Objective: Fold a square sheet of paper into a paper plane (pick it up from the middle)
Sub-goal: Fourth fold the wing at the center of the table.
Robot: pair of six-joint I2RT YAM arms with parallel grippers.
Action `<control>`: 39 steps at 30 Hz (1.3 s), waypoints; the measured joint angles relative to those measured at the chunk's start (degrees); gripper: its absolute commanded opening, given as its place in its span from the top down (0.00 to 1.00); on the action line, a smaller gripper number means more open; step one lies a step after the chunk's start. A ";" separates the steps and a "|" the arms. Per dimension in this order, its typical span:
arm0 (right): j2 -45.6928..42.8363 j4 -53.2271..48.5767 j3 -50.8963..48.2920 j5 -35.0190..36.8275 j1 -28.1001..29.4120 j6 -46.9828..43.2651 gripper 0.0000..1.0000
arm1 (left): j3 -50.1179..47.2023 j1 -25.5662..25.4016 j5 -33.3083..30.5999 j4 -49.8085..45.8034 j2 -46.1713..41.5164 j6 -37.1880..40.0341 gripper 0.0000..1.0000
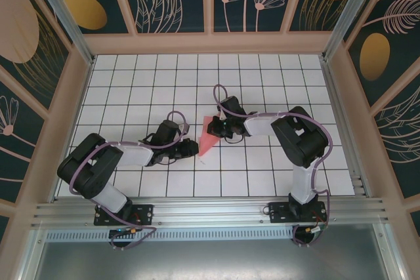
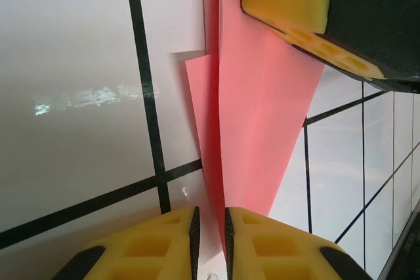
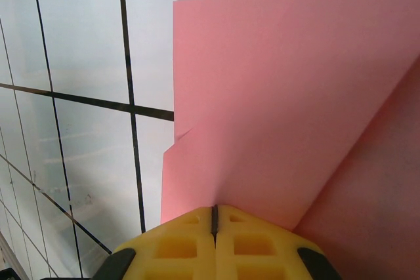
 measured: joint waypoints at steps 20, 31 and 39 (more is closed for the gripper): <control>-0.07 0.66 -0.39 0.00 0.04 -0.85 0.96 | -0.20 -0.96 2.54 0.85 -2.27 -0.83 0.73; -0.07 0.66 -0.39 0.00 0.04 -0.85 0.96 | -0.20 -1.57 0.57 0.33 -4.90 0.24 0.77; -0.07 0.68 -0.39 0.00 0.07 -0.85 0.96 | -0.20 -1.92 -2.40 -1.42 -4.39 0.50 0.76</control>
